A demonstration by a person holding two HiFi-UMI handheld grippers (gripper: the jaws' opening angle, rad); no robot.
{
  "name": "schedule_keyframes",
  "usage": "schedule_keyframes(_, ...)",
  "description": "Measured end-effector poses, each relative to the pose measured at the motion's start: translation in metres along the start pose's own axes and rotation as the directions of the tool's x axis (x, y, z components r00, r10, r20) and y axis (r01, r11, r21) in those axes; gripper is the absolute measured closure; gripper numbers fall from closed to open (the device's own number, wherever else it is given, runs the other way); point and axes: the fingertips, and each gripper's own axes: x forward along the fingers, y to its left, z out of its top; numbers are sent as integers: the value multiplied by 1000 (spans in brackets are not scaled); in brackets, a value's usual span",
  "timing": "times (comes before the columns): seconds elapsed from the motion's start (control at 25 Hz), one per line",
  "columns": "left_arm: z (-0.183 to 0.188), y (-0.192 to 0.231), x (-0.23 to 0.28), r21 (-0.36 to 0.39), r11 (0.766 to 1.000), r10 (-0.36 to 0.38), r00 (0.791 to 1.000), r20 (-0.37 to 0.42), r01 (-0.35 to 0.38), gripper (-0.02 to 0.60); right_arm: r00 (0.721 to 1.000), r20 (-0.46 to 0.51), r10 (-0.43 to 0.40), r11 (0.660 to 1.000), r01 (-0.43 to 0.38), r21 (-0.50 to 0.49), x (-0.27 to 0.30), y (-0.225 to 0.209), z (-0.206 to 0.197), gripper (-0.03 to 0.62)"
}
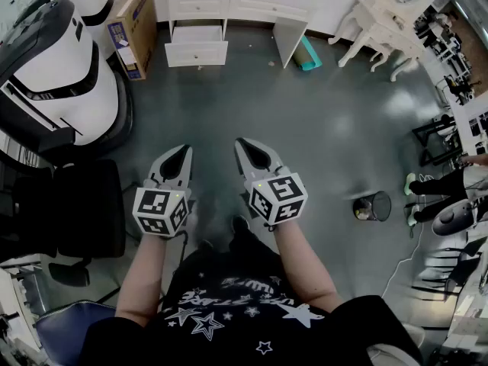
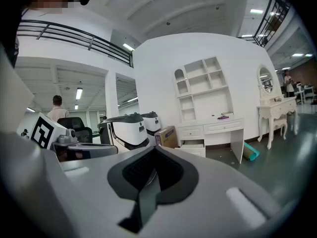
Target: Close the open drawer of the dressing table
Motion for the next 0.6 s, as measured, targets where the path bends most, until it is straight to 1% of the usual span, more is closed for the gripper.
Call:
schedule_keyframes(0.2, 3, -1, -8, 14, 1000, -6, 1000, 8, 6, 572, 1000, -2, 6, 1000, -6, -9, 0, 10, -1, 592)
schedule_keyframes(0.52, 5, 10, -28, 6, 1000, 19, 1000, 22, -19, 572, 1000, -1, 29, 999, -29, -22, 4, 26, 1, 592)
schedule_keyframes(0.6, 5, 11, -34, 12, 1000, 14, 999, 33, -15, 572, 999, 21, 47, 999, -47, -1, 3, 32, 1, 592)
